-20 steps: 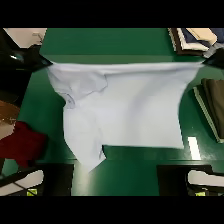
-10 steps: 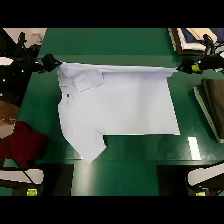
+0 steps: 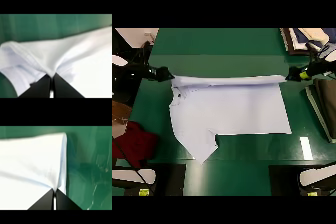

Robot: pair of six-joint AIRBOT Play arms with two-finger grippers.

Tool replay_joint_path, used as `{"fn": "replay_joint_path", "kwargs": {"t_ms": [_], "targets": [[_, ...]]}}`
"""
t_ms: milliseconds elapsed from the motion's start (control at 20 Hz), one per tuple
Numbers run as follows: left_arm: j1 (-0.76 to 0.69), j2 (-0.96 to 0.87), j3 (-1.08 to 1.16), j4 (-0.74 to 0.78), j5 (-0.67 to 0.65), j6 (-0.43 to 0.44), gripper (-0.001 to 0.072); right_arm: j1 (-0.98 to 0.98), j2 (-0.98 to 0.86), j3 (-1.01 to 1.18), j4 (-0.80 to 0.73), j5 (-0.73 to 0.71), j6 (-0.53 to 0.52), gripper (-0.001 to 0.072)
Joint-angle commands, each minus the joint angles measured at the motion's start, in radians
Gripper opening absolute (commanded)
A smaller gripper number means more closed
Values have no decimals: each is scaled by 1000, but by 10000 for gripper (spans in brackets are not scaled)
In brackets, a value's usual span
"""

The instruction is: Fold the shirts.

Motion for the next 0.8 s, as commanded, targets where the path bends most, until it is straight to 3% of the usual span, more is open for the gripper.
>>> {"fn": "replay_joint_path", "kwargs": {"t_ms": [0,200,400,450,500,550,600,650,750], "targets": [[0,-1,-1,127,-141,-30,27,15,43,-128,-29,6,-1,16],[0,-1,-1,193,-207,-30,27,16,78,-232,-25,-16,-1,17],[0,-1,-1,278,-233,-108,31,19,95,-242,-19,12,-1,17],[0,-1,-1,280,-234,-126,169,27,95,-231,-18,24,-1,18],[0,-1,-1,282,-239,-153,475,31,95,-220,-19,34,0,22],[0,-1,-1,282,-240,-176,538,40,95,-211,-18,45,0,72],[0,-1,-1,282,-241,-183,539,50,95,-201,-19,59,0,273],[0,0,0,285,-246,-183,539,50,95,-190,-19,79,0,387],[0,11,5,322,-301,-194,539,42,95,-153,-19,157,-1,387]]}}
